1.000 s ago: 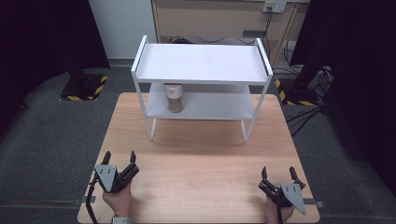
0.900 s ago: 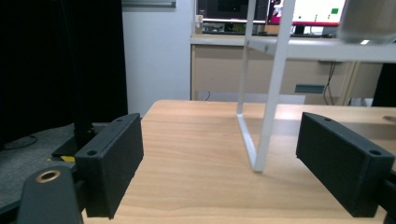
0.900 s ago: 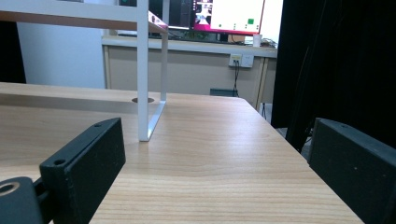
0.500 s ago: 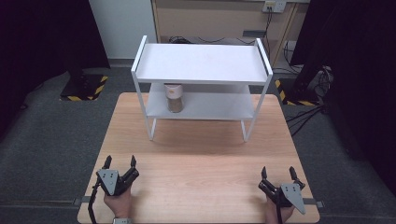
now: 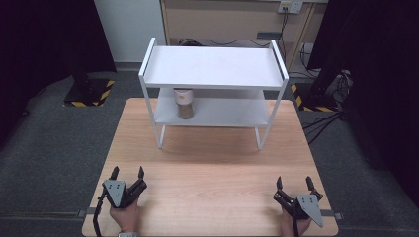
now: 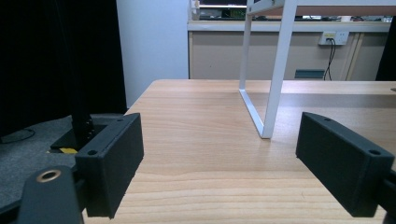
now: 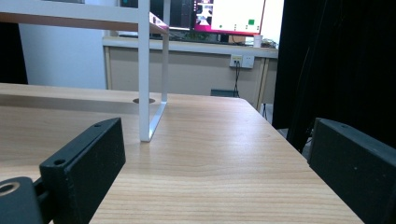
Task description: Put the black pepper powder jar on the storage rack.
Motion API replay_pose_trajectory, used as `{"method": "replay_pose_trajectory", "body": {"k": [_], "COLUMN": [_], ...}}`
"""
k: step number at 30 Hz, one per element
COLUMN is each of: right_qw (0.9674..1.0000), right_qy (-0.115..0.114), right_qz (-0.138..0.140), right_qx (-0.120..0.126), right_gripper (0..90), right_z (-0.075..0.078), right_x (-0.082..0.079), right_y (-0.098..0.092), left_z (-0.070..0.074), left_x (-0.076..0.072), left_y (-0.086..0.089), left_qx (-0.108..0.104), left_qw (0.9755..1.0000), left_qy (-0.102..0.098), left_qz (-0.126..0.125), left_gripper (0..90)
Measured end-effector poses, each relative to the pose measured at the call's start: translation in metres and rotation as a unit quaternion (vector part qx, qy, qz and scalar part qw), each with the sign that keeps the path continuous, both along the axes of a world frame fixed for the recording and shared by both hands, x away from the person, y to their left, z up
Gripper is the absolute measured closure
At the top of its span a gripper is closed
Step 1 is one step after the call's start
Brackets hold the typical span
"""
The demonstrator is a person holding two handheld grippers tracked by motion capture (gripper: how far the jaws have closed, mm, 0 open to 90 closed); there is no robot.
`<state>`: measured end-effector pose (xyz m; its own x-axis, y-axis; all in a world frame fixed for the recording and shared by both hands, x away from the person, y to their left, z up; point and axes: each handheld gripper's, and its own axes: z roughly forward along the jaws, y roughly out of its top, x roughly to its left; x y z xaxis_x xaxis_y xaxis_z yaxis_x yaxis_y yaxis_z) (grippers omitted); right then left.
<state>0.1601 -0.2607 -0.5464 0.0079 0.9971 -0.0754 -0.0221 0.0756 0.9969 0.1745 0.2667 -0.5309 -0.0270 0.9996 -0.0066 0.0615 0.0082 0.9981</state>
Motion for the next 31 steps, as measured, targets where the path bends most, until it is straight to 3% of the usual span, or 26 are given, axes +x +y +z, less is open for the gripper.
{"method": "replay_pose_trajectory", "body": {"k": [4, 31], "right_qw": [1.0, 1.0], "right_qy": [0.001, 0.003], "right_qz": [0.001, 0.001], "right_qx": [-0.001, -0.003], "right_gripper": [4.2, 4.2], "right_z": [0.0003, 0.0007], "right_x": [0.0, 0.0], "right_y": [-0.0002, 0.0004], "left_z": [-0.0022, 0.0007], "left_x": [-0.002, 0.0001], "left_y": [0.0009, 0.0001], "left_qx": [-0.004, 0.001], "left_qw": [1.0, 0.9999], "left_qy": [-0.007, 0.004], "left_qz": [-0.004, -0.01], "left_gripper": [16.4, 13.8]}}
